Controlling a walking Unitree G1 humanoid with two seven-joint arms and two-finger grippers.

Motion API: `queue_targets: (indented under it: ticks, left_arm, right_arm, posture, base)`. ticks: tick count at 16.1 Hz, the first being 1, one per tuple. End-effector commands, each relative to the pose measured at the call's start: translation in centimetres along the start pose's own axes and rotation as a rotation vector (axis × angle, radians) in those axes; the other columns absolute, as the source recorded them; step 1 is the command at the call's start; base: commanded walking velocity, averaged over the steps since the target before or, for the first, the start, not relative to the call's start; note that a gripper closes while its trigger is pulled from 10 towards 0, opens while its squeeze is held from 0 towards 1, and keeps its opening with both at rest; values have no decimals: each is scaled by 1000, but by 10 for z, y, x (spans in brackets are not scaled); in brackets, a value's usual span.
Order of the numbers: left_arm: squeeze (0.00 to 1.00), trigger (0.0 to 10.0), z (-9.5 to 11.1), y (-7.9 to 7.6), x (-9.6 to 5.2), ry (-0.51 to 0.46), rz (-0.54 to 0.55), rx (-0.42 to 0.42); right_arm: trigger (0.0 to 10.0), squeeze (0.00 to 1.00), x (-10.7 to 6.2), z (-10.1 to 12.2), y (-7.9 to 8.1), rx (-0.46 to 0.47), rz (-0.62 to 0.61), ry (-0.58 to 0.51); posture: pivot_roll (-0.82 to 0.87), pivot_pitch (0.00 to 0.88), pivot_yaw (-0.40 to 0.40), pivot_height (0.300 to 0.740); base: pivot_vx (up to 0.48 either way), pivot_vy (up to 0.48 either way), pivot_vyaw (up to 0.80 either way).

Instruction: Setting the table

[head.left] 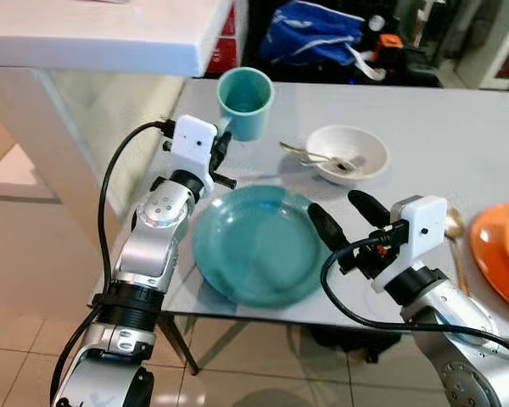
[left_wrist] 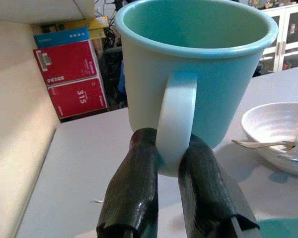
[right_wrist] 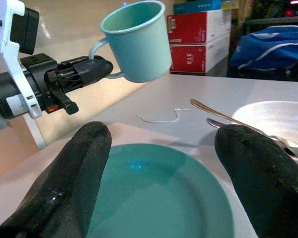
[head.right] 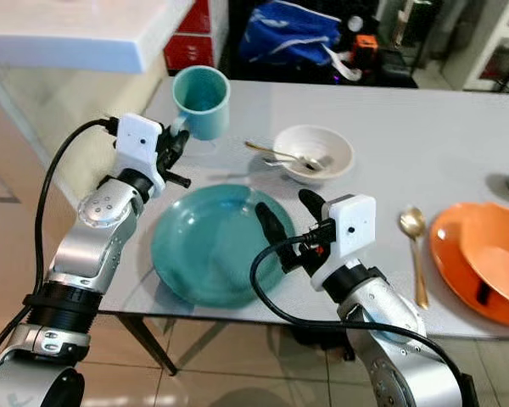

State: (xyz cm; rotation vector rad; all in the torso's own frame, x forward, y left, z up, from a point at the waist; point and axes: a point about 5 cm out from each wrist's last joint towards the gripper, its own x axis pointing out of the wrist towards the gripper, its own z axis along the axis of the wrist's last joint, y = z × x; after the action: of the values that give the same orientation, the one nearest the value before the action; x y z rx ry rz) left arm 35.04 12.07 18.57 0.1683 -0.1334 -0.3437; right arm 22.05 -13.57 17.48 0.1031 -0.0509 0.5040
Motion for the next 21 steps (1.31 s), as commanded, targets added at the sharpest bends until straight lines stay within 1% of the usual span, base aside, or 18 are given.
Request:
queue_targets:
  ticks: [1,3,8,11,13,16,19,21]
  left_arm:
    - [0,10000,1,-2,2,10,-19,18]
    - [0,10000,-3,-6,2,32,-44,34]
    - [0,10000,0,-7,4,19,-52,21]
    - [0,10000,1,-9,4,11,-54,33]
    - [0,10000,1,-10,2,4,-59,24]
    - [0,10000,2,-10,1,-2,-65,5]
    - [0,10000,8,-8,2,-37,-46,-8]
    - [0,10000,9,-7,3,-42,-49,-10]
  right_arm:
    - [10000,0,-2,1,-2,-7,-11,-5]
    - [10000,0,-2,1,-2,-8,-14,-6]
    - [10000,0,-4,1,-2,-10,-15,-4]
    - [10000,0,-3,1,-2,-8,-16,-6]
    - [10000,0,-3,-2,-1,-4,-20,16]
    - [10000,0,-2,-4,-1,9,-27,23]
    - [10000,0,-2,-2,-1,10,-24,15]
    - [10000,0,-2,-2,-1,5,-28,6]
  posture:
    - [-50,0,16,740]
    - [-55,0,19,740]
    - [-56,0,20,740]
    - [-53,0,19,740]
    - [-52,0,19,740]
    - [-52,0,20,740]
    - [-51,0,19,740]
    - [-50,0,19,740]
  base:
    - [270,0,0]
    - [0,0,0]
    - [0,0,0]
    - [0,0,0]
    - [0,0,0]
    - [182,0,-696]
    - [352,0,-800]
    - [390,0,0]
